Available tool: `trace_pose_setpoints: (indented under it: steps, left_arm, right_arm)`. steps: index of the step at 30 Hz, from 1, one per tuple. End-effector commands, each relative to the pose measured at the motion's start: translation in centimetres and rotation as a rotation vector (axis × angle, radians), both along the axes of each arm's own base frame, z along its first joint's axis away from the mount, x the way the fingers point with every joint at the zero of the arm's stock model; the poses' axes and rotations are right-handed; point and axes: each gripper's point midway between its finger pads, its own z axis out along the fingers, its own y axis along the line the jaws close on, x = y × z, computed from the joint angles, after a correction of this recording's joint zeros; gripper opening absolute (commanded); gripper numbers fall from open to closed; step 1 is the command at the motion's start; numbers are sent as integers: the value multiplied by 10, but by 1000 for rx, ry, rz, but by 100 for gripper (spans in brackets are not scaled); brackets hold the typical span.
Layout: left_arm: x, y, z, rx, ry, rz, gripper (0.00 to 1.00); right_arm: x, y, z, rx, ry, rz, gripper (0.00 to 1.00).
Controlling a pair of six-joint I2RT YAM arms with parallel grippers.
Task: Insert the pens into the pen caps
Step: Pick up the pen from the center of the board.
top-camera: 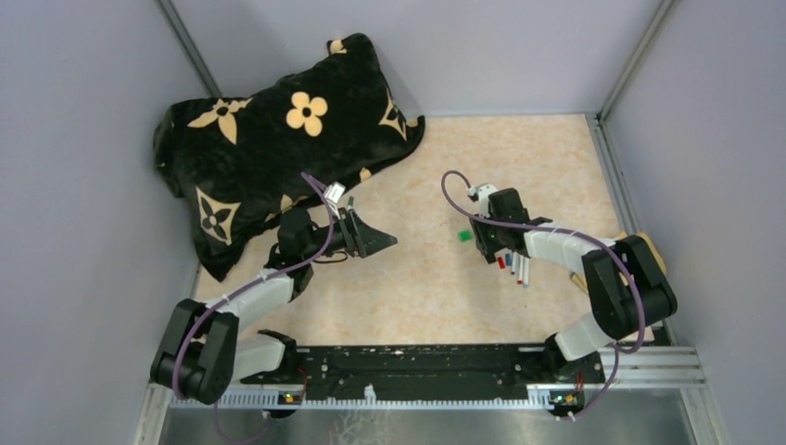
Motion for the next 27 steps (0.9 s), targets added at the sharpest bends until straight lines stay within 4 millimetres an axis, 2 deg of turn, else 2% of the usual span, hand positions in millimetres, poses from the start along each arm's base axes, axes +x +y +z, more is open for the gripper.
trace_pose_setpoints:
  steps: [1,5,8,11,14,18,21,24,27]
  left_arm:
    - [0,1,12,-9,-43,-4,86]
    - [-8,-3,18,-42,-45,-36,86]
    - [-18,-11,23,-89,-50,-79,86]
    - [-30,-25,27,-128,-69,-121,86]
    - [-40,-49,26,-136,-73,-152,86]
    - [-42,-71,29,-192,-24,-151,85]
    - [-35,-82,32,-250,24,-115,84]
    - [-28,-100,29,-263,68,-98,84]
    - [-24,-118,30,-274,82,-94,84]
  right_arm:
    - [-9,4,-4,-24,50,62,33]
    - [-4,10,10,8,12,77,26]
    - [-1,16,30,72,-30,95,19]
    - [1,19,49,172,-53,105,14]
    - [-4,24,74,316,-71,166,10]
    - [-19,30,114,437,-184,343,4]
    - [-38,39,136,493,-270,485,0]
    - [-53,49,148,540,-291,598,0]
    - [-60,51,152,555,-302,641,0]
